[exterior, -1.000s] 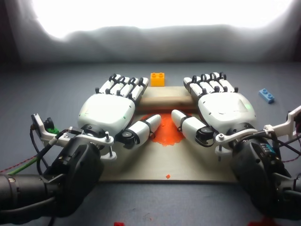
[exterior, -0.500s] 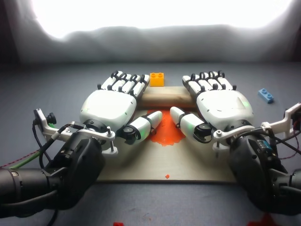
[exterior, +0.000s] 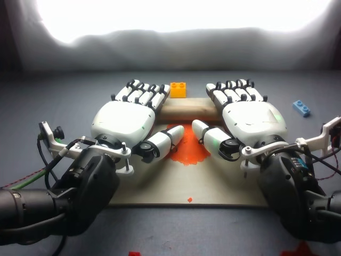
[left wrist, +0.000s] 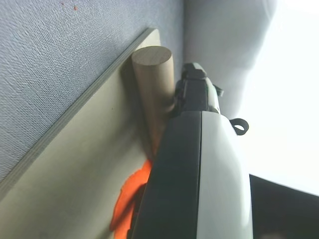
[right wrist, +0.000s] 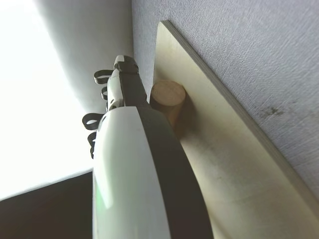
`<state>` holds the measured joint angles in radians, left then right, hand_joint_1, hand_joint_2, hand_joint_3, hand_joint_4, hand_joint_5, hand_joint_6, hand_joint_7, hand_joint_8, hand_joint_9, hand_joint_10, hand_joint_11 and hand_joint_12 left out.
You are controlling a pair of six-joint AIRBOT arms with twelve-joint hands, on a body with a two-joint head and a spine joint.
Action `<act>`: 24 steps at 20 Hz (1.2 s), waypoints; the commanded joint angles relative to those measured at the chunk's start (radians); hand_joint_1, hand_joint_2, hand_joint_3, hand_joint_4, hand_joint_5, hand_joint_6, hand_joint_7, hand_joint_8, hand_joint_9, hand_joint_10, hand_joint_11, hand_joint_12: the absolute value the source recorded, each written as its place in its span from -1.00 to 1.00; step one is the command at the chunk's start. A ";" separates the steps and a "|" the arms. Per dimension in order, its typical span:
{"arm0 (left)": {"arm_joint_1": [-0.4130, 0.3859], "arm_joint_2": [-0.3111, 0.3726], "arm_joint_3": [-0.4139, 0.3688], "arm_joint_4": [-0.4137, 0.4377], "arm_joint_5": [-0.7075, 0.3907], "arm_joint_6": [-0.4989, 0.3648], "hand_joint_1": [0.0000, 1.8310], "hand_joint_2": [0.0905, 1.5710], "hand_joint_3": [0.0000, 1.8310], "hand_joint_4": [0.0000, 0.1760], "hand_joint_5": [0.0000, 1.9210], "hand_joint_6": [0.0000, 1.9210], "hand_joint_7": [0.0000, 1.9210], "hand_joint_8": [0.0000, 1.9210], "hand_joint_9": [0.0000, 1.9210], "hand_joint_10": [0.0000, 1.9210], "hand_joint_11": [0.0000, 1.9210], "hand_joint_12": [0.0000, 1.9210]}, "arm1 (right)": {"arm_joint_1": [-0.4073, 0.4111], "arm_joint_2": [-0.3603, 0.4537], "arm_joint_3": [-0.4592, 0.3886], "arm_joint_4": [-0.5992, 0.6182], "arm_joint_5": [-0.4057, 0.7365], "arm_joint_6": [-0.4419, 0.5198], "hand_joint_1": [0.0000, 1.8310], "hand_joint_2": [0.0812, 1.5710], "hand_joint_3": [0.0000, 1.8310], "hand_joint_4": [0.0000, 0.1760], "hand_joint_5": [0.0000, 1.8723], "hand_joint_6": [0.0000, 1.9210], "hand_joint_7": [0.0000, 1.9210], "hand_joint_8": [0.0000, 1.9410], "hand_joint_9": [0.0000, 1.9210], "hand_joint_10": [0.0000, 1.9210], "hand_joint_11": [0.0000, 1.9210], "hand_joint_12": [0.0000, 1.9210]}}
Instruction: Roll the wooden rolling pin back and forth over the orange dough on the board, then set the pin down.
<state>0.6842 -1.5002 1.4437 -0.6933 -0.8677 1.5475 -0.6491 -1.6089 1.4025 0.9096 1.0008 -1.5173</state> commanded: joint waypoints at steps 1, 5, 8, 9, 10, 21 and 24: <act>0.003 0.002 0.005 0.004 -0.025 0.047 -1.00 0.85 -1.00 -1.00 -0.98 -1.00 -0.89 -1.00 -0.91 -1.00 -1.00 -0.93 | 0.012 0.003 0.006 -0.061 0.095 0.008 -1.00 0.69 -1.00 -1.00 -0.86 -1.00 -0.87 -1.00 -0.92 -1.00 -1.00 -0.93; -0.004 0.013 -0.001 -0.001 -0.025 0.049 -1.00 0.85 -1.00 -1.00 -0.98 -1.00 -0.90 -1.00 -0.93 -1.00 -1.00 -0.95 | 0.010 0.004 0.006 -0.061 0.091 0.014 -1.00 0.68 -1.00 -1.00 -0.86 -1.00 -0.87 -1.00 -0.92 -1.00 -1.00 -0.91; -0.007 0.024 -0.003 -0.013 -0.027 0.045 -1.00 0.85 -1.00 -1.00 -0.97 -1.00 -0.89 -1.00 -0.92 -0.99 -1.00 -0.93 | 0.010 0.004 0.006 -0.061 0.091 0.022 -1.00 0.69 -1.00 -1.00 -0.85 -1.00 -0.86 -1.00 -0.92 -1.00 -1.00 -0.91; -0.008 0.028 -0.003 -0.013 -0.027 0.043 -1.00 0.84 -1.00 -1.00 -0.98 -1.00 -0.90 -1.00 -0.92 -1.00 -1.00 -0.96 | 0.009 0.004 0.006 -0.061 0.090 0.023 -1.00 0.69 -1.00 -1.00 -0.86 -1.00 -0.87 -1.00 -0.92 -1.00 -1.00 -0.92; -0.008 0.030 -0.003 -0.013 -0.030 0.038 -1.00 0.84 -1.00 -1.00 -0.97 -1.00 -0.89 -0.99 -0.91 -0.99 -1.00 -0.97 | 0.009 0.004 0.006 -0.061 0.090 0.024 -1.00 0.69 -1.00 -1.00 -0.84 -1.00 -0.85 -1.00 -0.91 -0.99 -1.00 -0.89; -0.007 0.035 0.005 -0.012 -0.053 -0.031 -1.00 0.85 -1.00 -1.00 -0.86 -0.98 -0.79 -0.99 -0.83 -0.99 -1.00 -0.73 | 0.008 0.004 0.005 -0.061 0.091 0.032 -1.00 0.71 -1.00 -1.00 -0.77 -0.98 -0.76 -0.99 -0.84 -0.99 -1.00 -0.56; -0.006 0.038 0.005 -0.013 -0.053 -0.035 -1.00 0.86 -1.00 -1.00 -0.84 -0.98 -0.75 -0.99 -0.80 -0.98 -1.00 -0.68 | 0.008 0.004 0.005 -0.061 0.093 0.032 -1.00 0.71 -1.00 -1.00 -0.71 -0.97 -0.70 -0.99 -0.77 -0.98 -1.00 -0.39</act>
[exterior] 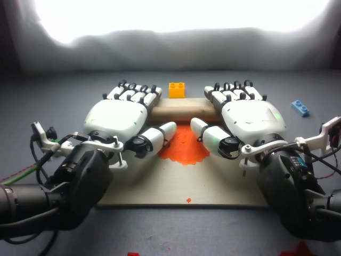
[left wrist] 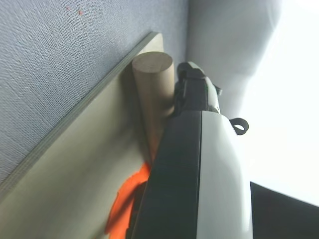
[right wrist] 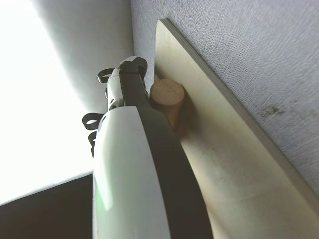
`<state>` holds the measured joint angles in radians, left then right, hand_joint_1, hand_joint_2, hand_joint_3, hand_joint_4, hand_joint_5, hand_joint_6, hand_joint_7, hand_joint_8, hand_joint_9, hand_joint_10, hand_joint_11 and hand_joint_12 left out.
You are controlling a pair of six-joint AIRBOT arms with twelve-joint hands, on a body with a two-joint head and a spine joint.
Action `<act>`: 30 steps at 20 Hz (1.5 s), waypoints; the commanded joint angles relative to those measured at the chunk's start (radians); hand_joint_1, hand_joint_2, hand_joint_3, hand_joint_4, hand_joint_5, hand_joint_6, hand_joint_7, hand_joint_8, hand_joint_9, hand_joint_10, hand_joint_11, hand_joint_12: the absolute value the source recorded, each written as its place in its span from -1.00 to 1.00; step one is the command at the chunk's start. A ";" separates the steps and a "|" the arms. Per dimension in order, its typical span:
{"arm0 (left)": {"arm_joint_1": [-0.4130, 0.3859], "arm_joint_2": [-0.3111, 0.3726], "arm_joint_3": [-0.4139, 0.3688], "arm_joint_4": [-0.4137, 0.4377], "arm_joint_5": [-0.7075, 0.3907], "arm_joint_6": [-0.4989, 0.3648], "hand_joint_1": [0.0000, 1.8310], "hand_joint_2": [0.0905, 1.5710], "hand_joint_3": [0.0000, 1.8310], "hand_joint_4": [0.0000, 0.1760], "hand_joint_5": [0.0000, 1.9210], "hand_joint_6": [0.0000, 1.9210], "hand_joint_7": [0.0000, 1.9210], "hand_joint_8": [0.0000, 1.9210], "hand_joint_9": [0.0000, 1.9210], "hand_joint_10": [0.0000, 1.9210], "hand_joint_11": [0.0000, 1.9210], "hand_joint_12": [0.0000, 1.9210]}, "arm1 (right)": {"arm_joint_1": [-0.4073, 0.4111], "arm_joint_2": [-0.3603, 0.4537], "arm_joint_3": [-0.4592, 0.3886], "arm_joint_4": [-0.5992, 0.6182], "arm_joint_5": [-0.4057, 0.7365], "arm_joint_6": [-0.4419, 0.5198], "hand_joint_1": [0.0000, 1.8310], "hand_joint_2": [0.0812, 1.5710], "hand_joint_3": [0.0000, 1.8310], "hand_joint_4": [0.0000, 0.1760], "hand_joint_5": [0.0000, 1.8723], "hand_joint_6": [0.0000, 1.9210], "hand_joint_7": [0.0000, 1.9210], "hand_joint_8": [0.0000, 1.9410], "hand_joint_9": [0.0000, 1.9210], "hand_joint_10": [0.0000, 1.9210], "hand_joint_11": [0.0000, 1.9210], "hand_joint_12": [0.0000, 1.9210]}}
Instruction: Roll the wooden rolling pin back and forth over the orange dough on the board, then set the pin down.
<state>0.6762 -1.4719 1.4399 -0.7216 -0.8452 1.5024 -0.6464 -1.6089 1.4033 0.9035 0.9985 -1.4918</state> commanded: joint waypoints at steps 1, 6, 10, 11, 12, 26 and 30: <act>0.003 0.012 0.007 0.016 -0.075 0.010 -1.00 0.86 -1.00 -1.00 -0.83 -0.99 -0.74 -0.99 -0.78 -0.98 -1.00 -0.64 | 0.005 0.004 0.005 -0.054 0.096 0.007 -1.00 0.72 -1.00 -1.00 -0.70 -0.97 -0.69 -0.99 -0.76 -0.97 -1.00 -0.38; 0.011 0.022 -0.008 0.016 -0.075 0.011 -1.00 0.86 -1.00 -1.00 -0.82 -0.99 -0.72 -0.99 -0.77 -0.99 -1.00 -0.61 | 0.004 0.003 0.004 -0.055 0.107 0.007 -1.00 0.71 -1.00 -1.00 -0.70 -0.98 -0.69 -1.00 -0.76 -0.98 -1.00 -0.35; 0.010 0.026 -0.020 0.016 -0.075 0.013 -1.00 0.86 -1.00 -1.00 -0.81 -0.99 -0.72 -0.99 -0.77 -0.99 -1.00 -0.63 | 0.002 0.003 0.002 -0.055 0.118 0.007 -1.00 0.72 -1.00 -1.00 -0.70 -0.98 -0.69 -1.00 -0.76 -0.98 -1.00 -0.36; 0.010 0.027 -0.024 0.016 -0.075 0.015 -1.00 0.86 -1.00 -1.00 -0.82 -1.00 -0.73 -1.00 -0.78 -1.00 -1.00 -0.66 | 0.002 0.003 0.000 -0.055 0.122 0.007 -1.00 0.72 -1.00 -1.00 -0.70 -0.98 -0.69 -1.00 -0.76 -0.99 -1.00 -0.38; 0.009 0.035 -0.037 0.016 -0.075 0.021 -1.00 0.86 -1.00 -1.00 -0.84 -1.00 -0.75 -1.00 -0.80 -1.00 -1.00 -0.69 | -0.002 0.004 -0.007 -0.055 0.132 0.006 -1.00 0.71 -1.00 -1.00 -0.69 -0.98 -0.70 -1.00 -0.77 -0.99 -1.00 -0.45; 0.017 0.070 -0.101 0.034 -0.086 0.019 -1.00 0.84 -1.00 -1.00 -1.00 -1.00 -0.89 -1.00 -0.89 -1.00 -1.00 -0.77 | -0.030 0.013 -0.048 -0.055 0.155 0.002 -1.00 0.68 -1.00 -1.00 -0.73 -1.00 -0.73 -1.00 -0.81 -1.00 -1.00 -0.56; 0.019 0.077 -0.109 0.032 -0.069 0.019 -1.00 0.83 -1.00 -1.00 -0.99 -1.00 -0.85 -1.00 -0.86 -0.99 -1.00 -0.67 | -0.035 0.016 -0.058 -0.055 0.164 -0.005 -1.00 0.69 -1.00 -1.00 -0.73 -1.00 -0.74 -1.00 -0.83 -0.99 -1.00 -0.62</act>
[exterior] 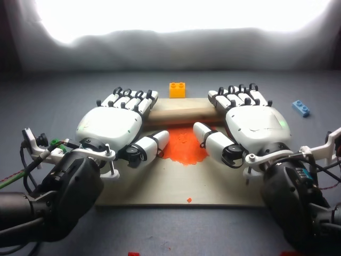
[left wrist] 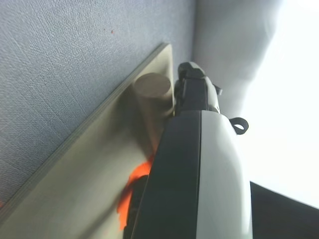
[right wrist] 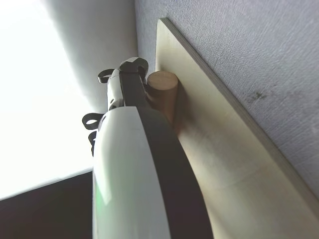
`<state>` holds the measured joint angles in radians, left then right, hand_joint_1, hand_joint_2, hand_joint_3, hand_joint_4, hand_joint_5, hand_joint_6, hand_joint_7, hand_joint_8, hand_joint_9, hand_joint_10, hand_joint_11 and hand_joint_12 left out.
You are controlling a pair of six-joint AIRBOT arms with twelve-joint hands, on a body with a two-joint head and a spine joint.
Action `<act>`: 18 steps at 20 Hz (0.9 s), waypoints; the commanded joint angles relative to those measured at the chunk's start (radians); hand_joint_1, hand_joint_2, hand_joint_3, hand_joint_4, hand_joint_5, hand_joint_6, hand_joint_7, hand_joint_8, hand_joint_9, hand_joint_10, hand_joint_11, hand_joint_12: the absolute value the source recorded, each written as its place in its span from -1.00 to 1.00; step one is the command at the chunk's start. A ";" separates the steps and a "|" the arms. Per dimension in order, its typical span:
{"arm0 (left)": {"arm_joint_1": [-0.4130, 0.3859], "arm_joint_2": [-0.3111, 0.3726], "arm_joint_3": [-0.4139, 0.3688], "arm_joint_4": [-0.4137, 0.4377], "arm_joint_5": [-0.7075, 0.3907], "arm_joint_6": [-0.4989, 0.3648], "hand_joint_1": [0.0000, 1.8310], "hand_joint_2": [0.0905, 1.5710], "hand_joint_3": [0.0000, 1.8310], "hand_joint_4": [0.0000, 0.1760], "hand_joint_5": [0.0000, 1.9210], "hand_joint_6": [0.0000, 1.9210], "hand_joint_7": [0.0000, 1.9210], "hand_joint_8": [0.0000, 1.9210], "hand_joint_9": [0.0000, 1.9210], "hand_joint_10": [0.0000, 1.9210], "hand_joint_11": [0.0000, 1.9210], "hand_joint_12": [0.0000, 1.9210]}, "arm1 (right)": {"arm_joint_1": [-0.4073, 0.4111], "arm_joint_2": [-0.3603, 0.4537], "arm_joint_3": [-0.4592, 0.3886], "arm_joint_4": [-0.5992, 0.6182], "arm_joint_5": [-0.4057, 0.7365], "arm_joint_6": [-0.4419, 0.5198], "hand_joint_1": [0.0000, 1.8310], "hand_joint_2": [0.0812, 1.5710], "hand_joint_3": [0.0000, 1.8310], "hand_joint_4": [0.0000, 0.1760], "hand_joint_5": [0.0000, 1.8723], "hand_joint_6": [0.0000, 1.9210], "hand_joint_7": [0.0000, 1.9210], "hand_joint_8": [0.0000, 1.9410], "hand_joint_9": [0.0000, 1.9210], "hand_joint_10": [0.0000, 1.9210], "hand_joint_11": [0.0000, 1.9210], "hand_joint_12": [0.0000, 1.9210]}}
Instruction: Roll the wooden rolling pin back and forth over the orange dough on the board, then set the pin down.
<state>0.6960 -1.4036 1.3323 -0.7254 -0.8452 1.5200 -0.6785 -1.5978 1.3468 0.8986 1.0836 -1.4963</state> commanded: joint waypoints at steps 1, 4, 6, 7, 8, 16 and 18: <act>-0.001 0.011 -0.002 0.036 -0.053 0.003 -1.00 0.83 -1.00 -1.00 -0.98 -0.99 -0.85 -1.00 -0.86 -0.99 -1.00 -0.66 | -0.005 0.006 -0.005 -0.050 0.082 -0.002 -1.00 0.69 -1.00 -1.00 -0.72 -0.99 -0.73 -0.99 -0.82 -0.99 -1.00 -0.61; 0.001 0.012 -0.005 0.032 -0.030 0.003 -1.00 0.83 -1.00 -1.00 -0.97 -1.00 -0.85 -1.00 -0.86 -1.00 -1.00 -0.70 | -0.012 0.008 -0.019 -0.050 0.097 -0.012 -1.00 0.69 -1.00 -1.00 -0.73 -1.00 -0.75 -1.00 -0.82 -1.00 -1.00 -0.60; 0.002 0.014 -0.008 0.023 -0.025 0.002 -1.00 0.84 -1.00 -1.00 -0.99 -1.00 -0.85 -1.00 -0.85 -1.00 -1.00 -0.69 | -0.015 0.009 -0.027 -0.050 0.109 -0.018 -1.00 0.68 -1.00 -1.00 -0.73 -1.00 -0.74 -0.99 -0.82 -0.99 -1.00 -0.60; 0.002 0.014 -0.008 0.023 -0.022 -0.002 -1.00 0.85 -1.00 -1.00 -0.97 -0.99 -0.84 -1.00 -0.85 -1.00 -1.00 -0.65 | -0.016 0.009 -0.030 -0.050 0.114 -0.021 -1.00 0.68 -1.00 -1.00 -0.71 -0.99 -0.71 -0.99 -0.80 -0.99 -1.00 -0.58; 0.002 0.014 -0.008 0.023 -0.018 -0.011 -1.00 0.86 -0.99 -1.00 -0.95 -0.99 -0.82 -0.99 -0.83 -0.99 -1.00 -0.60 | -0.018 0.009 -0.034 -0.050 0.119 -0.025 -1.00 0.69 -1.00 -1.00 -0.71 -0.99 -0.72 -0.99 -0.80 -0.99 -1.00 -0.57; 0.005 0.017 -0.015 0.023 0.000 -0.041 -1.00 0.86 -0.99 -1.00 -0.91 -0.99 -0.76 -0.99 -0.79 -0.99 -1.00 -0.53 | -0.028 0.016 -0.060 -0.050 0.134 -0.038 -1.00 0.68 -1.00 -1.00 -0.77 -1.00 -0.75 -1.00 -0.83 -1.00 -1.00 -0.64; 0.008 0.022 -0.022 0.022 0.003 -0.041 -1.00 0.87 -0.99 -1.00 -0.91 -0.99 -0.77 -1.00 -0.80 -0.99 -1.00 -0.53 | -0.028 0.020 -0.071 -0.050 0.134 -0.041 -1.00 0.69 -1.00 -1.00 -0.75 -0.99 -0.74 -1.00 -0.82 -1.00 -1.00 -0.65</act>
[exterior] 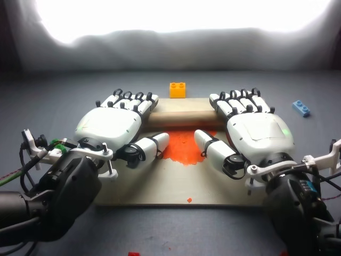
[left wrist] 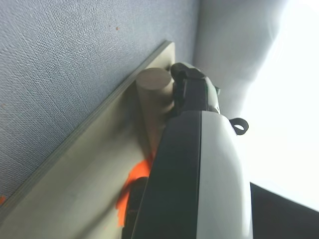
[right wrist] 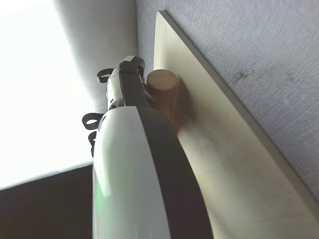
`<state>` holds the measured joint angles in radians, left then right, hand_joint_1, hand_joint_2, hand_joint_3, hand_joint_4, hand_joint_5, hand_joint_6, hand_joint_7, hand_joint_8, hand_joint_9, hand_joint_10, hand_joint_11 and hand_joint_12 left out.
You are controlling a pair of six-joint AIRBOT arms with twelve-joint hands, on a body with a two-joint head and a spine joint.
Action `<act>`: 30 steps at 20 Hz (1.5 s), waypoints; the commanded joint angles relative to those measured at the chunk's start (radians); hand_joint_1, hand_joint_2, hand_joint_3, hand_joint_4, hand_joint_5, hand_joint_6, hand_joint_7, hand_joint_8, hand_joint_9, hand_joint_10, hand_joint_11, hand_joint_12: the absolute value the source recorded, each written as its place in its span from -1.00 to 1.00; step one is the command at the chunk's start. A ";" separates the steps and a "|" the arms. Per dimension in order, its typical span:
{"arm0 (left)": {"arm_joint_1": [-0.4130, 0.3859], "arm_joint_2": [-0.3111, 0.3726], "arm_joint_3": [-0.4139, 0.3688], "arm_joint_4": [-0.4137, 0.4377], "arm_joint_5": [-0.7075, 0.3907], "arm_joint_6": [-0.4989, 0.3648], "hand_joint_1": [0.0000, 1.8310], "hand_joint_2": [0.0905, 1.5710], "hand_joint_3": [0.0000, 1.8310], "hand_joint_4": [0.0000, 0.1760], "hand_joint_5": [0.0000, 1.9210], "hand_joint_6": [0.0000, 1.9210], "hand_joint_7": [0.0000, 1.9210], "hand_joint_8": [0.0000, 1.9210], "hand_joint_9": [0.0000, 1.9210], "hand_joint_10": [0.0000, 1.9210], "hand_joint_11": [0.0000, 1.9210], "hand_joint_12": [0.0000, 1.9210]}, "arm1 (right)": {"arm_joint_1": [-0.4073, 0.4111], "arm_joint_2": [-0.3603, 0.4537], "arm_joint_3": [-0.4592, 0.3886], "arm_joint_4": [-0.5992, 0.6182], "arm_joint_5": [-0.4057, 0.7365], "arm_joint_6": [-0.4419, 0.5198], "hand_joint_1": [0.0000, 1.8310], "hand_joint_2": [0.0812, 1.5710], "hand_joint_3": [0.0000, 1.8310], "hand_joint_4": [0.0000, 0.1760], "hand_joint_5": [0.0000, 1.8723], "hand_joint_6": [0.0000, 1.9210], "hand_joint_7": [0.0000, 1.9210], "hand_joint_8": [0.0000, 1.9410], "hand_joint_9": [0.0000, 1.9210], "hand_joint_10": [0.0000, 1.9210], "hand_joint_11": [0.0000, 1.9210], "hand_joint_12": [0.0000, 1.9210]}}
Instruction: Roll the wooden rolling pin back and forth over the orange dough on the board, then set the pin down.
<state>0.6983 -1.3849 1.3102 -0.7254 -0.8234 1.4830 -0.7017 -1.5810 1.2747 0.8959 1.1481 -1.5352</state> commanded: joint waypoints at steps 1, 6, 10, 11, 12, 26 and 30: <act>0.008 0.007 -0.006 0.022 -0.019 -0.004 -1.00 0.87 -0.99 -1.00 -0.90 -0.99 -0.77 -1.00 -0.79 -0.99 -1.00 -0.53 | -0.005 0.006 -0.006 -0.047 0.071 -0.004 -1.00 0.69 -1.00 -1.00 -0.75 -0.99 -0.74 -1.00 -0.82 -1.00 -1.00 -0.65; 0.033 0.078 -0.118 0.030 -0.027 0.014 -1.00 0.87 -1.00 -1.00 -0.93 -0.99 -0.78 -1.00 -0.80 -0.99 -1.00 -0.61 | -0.041 0.020 -0.078 -0.047 0.087 -0.028 -1.00 0.66 -1.00 -1.00 -0.74 -1.00 -0.75 -1.00 -0.83 -1.00 -1.00 -0.62; 0.033 0.083 -0.124 0.029 -0.025 0.005 -1.00 0.87 -1.00 -1.00 -0.95 -1.00 -0.79 -1.00 -0.82 -1.00 -1.00 -0.63 | -0.043 0.024 -0.091 -0.047 0.095 -0.033 -1.00 0.67 -1.00 -1.00 -0.74 -1.00 -0.74 -1.00 -0.82 -1.00 -1.00 -0.60; 0.035 0.084 -0.127 0.029 -0.024 -0.001 -1.00 0.86 -1.00 -1.00 -0.95 -1.00 -0.80 -1.00 -0.83 -1.00 -1.00 -0.64 | -0.044 0.025 -0.094 -0.047 0.099 -0.037 -1.00 0.67 -1.00 -1.00 -0.73 -0.99 -0.74 -1.00 -0.82 -1.00 -1.00 -0.60; 0.036 0.085 -0.130 0.029 -0.024 -0.004 -1.00 0.86 -1.00 -1.00 -0.94 -1.00 -0.80 -1.00 -0.82 -1.00 -1.00 -0.64 | -0.046 0.025 -0.096 -0.047 0.102 -0.041 -1.00 0.67 -1.00 -1.00 -0.73 -1.00 -0.74 -1.00 -0.82 -1.00 -1.00 -0.60; 0.056 0.099 -0.168 0.029 -0.024 -0.035 -1.00 0.88 -1.00 -1.00 -0.90 -0.99 -0.77 -1.00 -0.82 -1.00 -1.00 -0.62 | -0.056 0.030 -0.157 -0.047 0.188 -0.107 -1.00 0.70 -1.00 -1.00 -0.73 -1.00 -0.71 -1.00 -0.77 -0.99 -1.00 -0.50; 0.071 0.103 -0.180 0.043 -0.035 -0.047 -1.00 0.88 -1.00 -1.00 -0.89 -0.99 -0.77 -1.00 -0.82 -1.00 -1.00 -0.65 | -0.055 0.030 -0.160 -0.047 0.207 -0.119 -1.00 0.72 -1.00 -1.00 -0.72 -1.00 -0.71 -1.00 -0.78 -1.00 -1.00 -0.50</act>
<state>0.7628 -1.2858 1.1355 -0.7040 -0.8349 1.4456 -0.7536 -1.5536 1.1160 0.9058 1.2716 -1.6508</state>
